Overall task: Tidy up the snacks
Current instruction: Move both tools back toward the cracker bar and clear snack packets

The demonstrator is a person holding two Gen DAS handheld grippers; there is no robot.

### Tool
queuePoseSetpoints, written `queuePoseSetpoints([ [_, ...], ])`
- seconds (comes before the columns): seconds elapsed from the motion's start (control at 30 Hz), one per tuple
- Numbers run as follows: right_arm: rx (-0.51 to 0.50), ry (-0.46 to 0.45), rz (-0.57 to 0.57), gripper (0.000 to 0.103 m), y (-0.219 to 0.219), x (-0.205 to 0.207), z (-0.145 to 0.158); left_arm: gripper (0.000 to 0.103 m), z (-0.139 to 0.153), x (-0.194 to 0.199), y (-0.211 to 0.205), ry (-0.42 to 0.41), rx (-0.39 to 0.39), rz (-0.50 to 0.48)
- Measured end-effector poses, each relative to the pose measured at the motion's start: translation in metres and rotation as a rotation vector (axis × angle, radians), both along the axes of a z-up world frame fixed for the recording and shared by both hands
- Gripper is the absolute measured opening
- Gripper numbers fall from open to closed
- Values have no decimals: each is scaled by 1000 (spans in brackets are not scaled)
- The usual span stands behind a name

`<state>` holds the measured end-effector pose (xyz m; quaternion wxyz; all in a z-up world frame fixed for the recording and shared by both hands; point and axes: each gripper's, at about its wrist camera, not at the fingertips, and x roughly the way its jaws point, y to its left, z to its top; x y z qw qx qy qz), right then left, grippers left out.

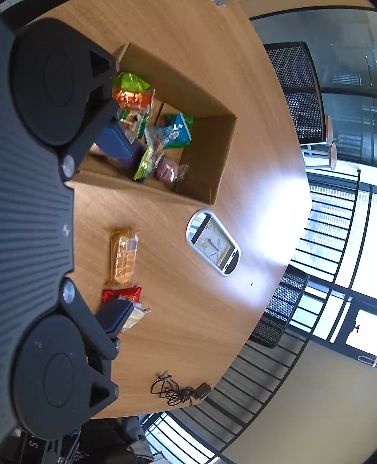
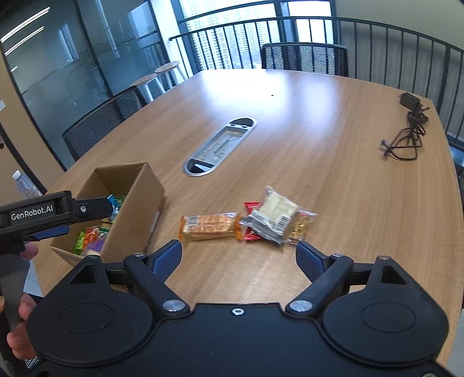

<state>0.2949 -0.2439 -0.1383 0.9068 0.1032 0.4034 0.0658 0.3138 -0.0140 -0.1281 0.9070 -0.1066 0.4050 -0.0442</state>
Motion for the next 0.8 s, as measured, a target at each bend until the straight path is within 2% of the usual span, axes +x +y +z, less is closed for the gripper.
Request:
queuePoseSetpoints([
  [0.27, 15, 19, -66, 86, -28, -5, -10, 103, -8, 5, -36, 20, 49, -97],
  [0.43, 28, 27, -104, 86, -43, -6, -16, 103, -14, 11, -54, 28, 101, -209],
  [0.67, 23, 47, -155, 85, -49, 1, -25, 101, -28, 27, -61, 73, 134, -286],
  [0.8, 38, 72, -173, 78, -50, 10, -33, 100, -36, 39, -67, 88, 160, -343],
])
